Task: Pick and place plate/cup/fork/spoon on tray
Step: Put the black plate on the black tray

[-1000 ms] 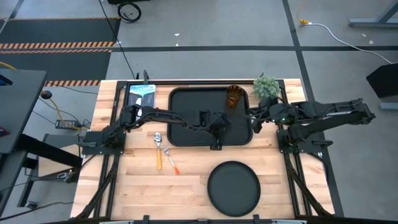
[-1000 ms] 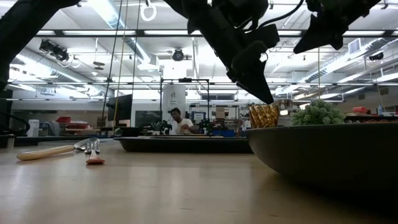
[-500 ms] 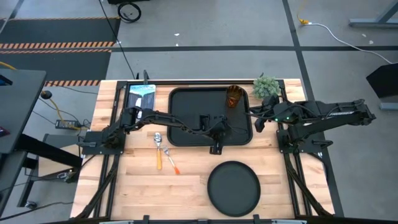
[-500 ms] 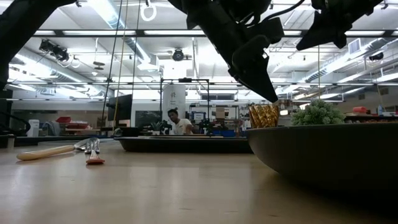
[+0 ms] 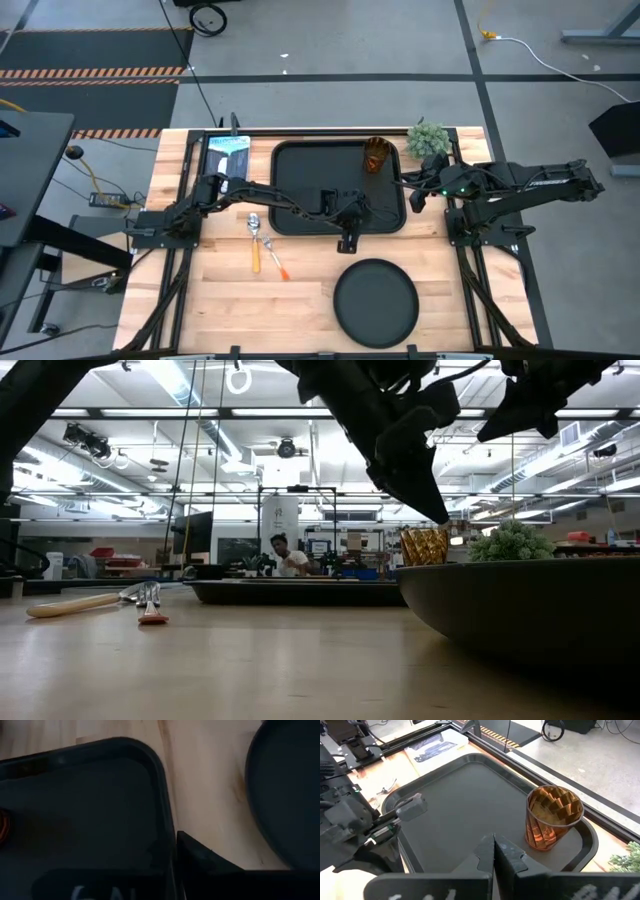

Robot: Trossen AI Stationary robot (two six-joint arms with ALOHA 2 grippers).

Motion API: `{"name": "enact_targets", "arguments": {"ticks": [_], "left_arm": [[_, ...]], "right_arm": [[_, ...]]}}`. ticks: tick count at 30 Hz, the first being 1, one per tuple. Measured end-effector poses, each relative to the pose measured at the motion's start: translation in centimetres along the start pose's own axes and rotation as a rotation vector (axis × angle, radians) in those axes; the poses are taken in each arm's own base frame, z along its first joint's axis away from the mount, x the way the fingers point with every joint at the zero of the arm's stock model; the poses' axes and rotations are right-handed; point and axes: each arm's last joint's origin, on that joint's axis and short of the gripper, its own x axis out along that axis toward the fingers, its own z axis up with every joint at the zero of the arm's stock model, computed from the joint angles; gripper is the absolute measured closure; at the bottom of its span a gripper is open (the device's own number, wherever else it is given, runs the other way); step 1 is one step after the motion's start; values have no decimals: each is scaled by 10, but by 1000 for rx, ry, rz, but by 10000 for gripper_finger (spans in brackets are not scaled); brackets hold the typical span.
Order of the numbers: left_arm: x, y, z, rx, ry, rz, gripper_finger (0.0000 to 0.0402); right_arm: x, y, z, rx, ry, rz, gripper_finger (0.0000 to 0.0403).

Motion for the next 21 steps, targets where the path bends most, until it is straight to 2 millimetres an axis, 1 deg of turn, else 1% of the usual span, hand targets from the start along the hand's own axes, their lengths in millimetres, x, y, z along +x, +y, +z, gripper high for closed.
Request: {"name": "enact_targets", "arguments": {"ticks": [4,11,12,17,21], "left_arm": [[-1,-2,-2,-17,18,-4,363],[-15,-7,1,-9,36,-14,363],[-17,-8,-1,-6,60,-13,363],[-19,-25,-7,25,143,4,363],[-21,-46,-6,35,148,-19,363]], "right_arm": [[0,0,0,-5,0,0,394],[-1,0,0,-31,10,28,394],[-2,0,-1,-34,13,34,394],[-7,-3,-1,-33,20,77,394],[-10,-4,-1,-29,22,104,394]]}}
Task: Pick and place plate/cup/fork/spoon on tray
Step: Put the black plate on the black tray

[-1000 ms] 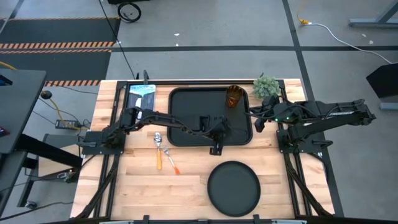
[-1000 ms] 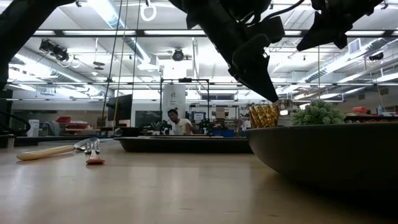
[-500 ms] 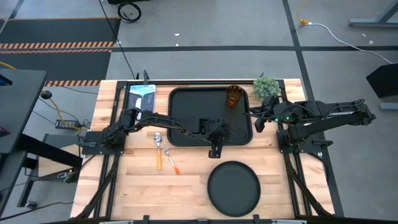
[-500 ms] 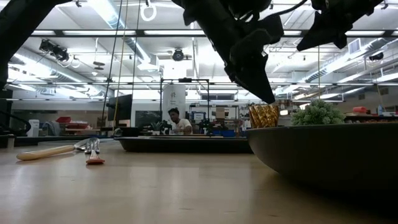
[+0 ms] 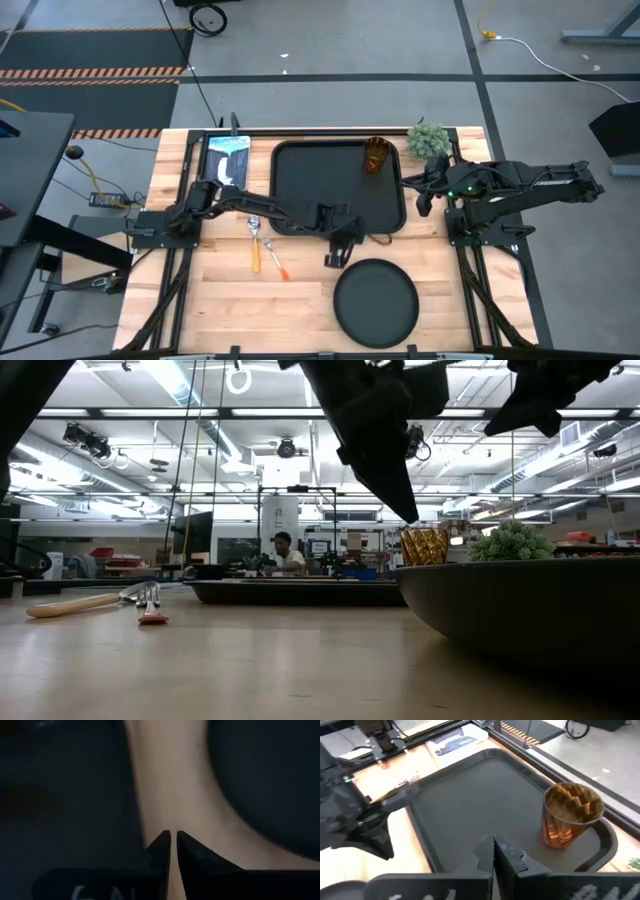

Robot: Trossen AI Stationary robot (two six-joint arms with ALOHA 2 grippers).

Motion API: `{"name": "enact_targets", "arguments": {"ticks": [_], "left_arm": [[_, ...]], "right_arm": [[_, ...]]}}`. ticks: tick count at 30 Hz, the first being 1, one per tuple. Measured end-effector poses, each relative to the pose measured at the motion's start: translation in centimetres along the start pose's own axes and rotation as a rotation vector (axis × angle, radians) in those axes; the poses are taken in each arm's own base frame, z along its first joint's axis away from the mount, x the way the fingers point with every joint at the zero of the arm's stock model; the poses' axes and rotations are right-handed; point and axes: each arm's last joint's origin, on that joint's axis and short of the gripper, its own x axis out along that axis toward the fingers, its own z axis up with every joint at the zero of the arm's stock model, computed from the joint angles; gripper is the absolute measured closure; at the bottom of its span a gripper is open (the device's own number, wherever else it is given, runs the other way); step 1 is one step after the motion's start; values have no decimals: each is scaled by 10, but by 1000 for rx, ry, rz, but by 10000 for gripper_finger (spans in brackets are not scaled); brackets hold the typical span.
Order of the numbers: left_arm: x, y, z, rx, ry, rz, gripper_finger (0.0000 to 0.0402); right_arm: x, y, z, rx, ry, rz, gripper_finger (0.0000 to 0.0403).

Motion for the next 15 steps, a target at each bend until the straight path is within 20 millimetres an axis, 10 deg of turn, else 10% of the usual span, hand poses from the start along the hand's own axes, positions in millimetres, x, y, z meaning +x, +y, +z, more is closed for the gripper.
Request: {"name": "enact_targets", "arguments": {"ticks": [15], "left_arm": [[12,-55,-8,-52,-96,-6,363]], "right_arm": [[2,6,-1,-15,38,92,394]]}}
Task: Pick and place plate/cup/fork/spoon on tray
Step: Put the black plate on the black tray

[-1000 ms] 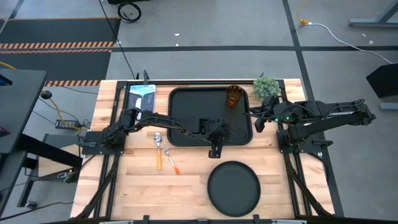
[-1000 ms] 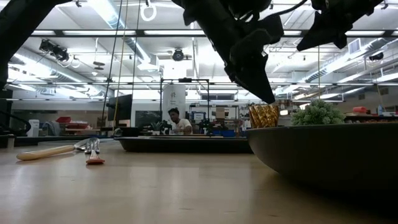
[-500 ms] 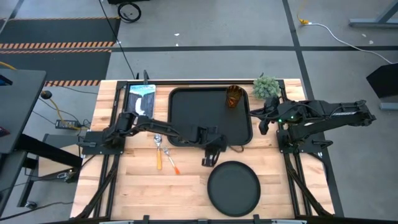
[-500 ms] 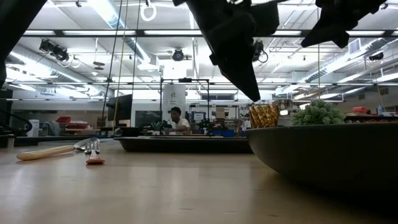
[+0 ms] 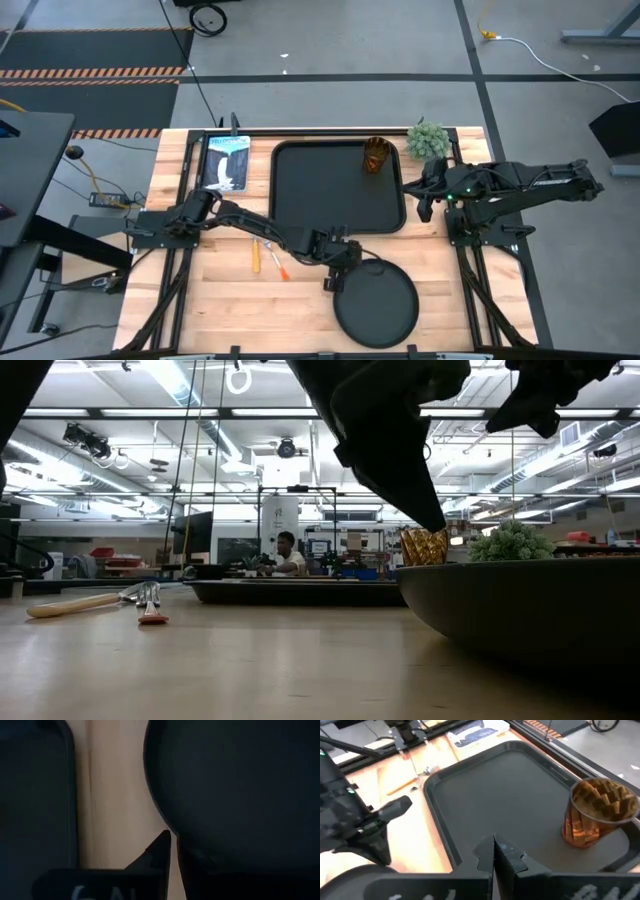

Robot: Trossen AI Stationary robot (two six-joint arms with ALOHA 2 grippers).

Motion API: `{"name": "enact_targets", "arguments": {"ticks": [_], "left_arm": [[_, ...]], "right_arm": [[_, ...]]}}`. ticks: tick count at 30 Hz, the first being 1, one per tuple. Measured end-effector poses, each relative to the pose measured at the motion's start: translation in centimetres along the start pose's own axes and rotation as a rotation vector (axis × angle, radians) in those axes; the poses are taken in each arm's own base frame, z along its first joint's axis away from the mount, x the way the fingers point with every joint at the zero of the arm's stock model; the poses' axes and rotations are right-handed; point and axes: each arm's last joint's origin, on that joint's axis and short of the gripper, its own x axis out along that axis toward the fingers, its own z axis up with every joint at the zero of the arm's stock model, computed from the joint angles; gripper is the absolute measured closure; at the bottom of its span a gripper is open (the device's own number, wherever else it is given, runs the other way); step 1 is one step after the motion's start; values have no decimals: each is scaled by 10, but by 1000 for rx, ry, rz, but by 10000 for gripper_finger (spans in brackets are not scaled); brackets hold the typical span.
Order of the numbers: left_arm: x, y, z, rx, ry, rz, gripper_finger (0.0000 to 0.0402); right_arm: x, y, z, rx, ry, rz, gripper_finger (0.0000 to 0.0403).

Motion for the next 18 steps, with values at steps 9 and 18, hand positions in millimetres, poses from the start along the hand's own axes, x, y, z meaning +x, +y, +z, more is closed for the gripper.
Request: {"name": "enact_targets", "arguments": {"ticks": [9,18], "left_arm": [[-2,-10,1,-280,-40,90,362],[-2,-12,0,-619,-64,116,307]], "right_arm": [[0,5,0,-45,-4,31,394],[3,16,-4,-107,20,86,394]]}}
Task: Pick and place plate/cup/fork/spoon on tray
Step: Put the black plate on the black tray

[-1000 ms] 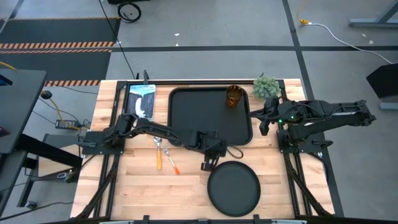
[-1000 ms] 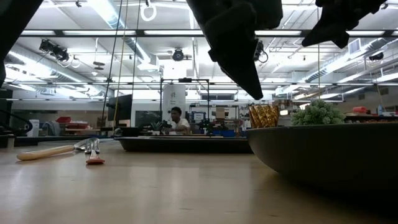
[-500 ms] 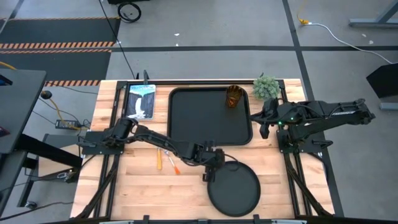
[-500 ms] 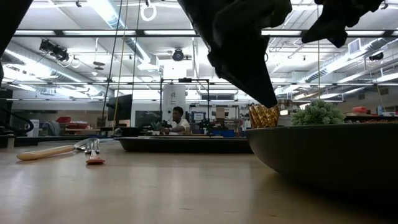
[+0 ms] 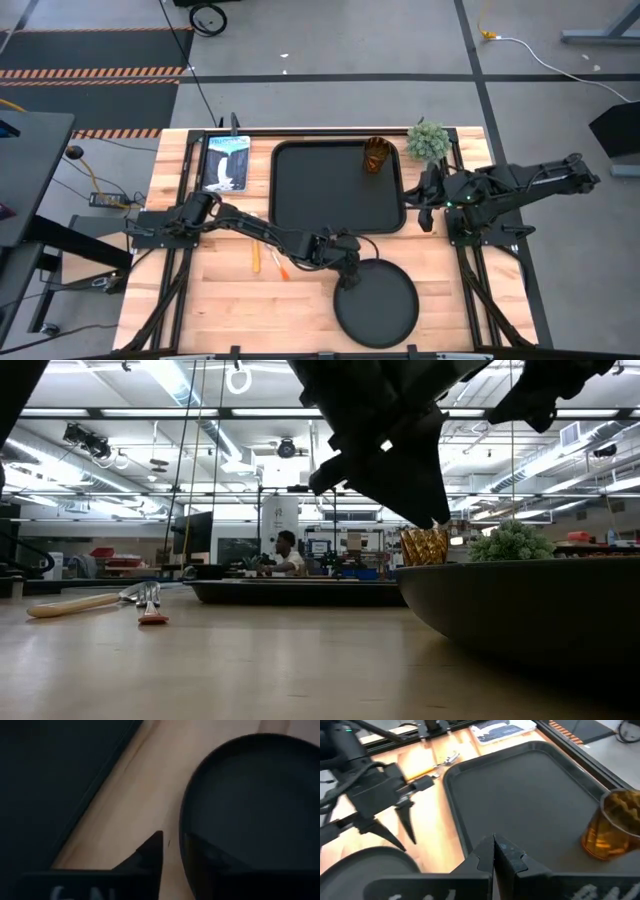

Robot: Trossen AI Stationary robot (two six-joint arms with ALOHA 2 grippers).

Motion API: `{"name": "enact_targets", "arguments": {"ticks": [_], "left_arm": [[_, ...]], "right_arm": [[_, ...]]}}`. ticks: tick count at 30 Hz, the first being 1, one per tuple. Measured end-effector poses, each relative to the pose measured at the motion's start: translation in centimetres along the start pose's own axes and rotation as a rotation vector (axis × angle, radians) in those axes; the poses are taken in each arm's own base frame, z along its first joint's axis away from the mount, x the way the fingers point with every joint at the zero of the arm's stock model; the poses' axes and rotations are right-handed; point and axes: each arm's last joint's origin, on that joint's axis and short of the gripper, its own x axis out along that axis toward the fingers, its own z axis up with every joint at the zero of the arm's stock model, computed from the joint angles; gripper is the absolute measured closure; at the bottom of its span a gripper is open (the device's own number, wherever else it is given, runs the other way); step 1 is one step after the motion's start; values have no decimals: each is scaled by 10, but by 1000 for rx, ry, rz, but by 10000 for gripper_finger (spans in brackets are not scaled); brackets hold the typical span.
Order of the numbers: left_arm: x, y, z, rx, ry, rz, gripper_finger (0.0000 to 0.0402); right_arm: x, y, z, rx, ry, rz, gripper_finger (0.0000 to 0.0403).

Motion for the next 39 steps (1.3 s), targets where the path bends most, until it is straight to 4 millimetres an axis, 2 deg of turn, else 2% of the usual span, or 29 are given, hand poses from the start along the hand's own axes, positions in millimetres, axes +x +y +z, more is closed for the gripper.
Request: {"name": "enact_targets", "arguments": {"ticks": [6,10,13,24,33,39], "left_arm": [[10,1,-7,-66,84,-32,248],[21,4,-9,-79,130,-70,238],[27,7,-11,-80,157,-75,242],[30,6,-15,-48,182,-89,278],[37,6,-20,-46,211,-104,286],[37,6,-20,-45,211,-100,318]], "right_arm": [[0,9,0,-28,-10,55,394],[0,13,0,-45,-16,67,394],[1,15,0,-50,-22,60,394],[2,18,0,-57,-26,69,394],[2,18,0,-55,-29,71,394],[2,18,1,-55,-33,73,394]]}}
